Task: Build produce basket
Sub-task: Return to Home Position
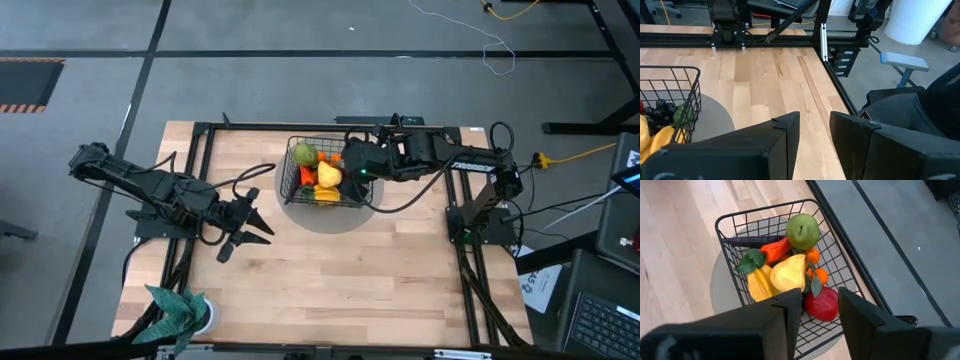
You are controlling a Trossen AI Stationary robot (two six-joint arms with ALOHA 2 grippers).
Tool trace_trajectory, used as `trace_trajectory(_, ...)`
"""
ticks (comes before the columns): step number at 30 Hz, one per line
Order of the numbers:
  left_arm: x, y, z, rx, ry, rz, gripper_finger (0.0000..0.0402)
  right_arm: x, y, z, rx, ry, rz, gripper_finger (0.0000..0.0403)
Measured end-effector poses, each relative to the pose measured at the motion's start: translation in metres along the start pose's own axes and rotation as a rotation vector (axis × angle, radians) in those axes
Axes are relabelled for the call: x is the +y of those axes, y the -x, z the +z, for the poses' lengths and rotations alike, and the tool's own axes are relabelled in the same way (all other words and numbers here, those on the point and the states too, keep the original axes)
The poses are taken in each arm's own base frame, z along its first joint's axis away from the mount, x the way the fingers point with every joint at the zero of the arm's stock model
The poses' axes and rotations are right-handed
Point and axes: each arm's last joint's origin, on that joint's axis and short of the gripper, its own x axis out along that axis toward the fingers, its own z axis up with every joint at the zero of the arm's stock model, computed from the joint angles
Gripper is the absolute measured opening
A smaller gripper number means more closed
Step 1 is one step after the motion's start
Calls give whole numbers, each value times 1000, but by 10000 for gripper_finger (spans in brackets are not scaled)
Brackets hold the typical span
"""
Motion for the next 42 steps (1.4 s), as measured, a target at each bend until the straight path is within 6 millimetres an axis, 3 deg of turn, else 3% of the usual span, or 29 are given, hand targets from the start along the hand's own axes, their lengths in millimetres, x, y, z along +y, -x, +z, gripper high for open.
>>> trace_trajectory(6,0,0,0,0,-2,0,96,0,0,-1,15,0,9,118)
trace_trajectory(15,2,6,-9,96,62,22,96,-2,6,-25,215,29,-66,118)
trace_trajectory(20,5,9,-20,125,52,45,96,13,10,-35,217,6,-17,118)
trace_trajectory(27,8,35,-31,54,40,22,96,33,41,-51,174,82,50,118)
trace_trajectory(42,21,91,-78,-163,57,47,96,24,125,-80,-84,97,203,118)
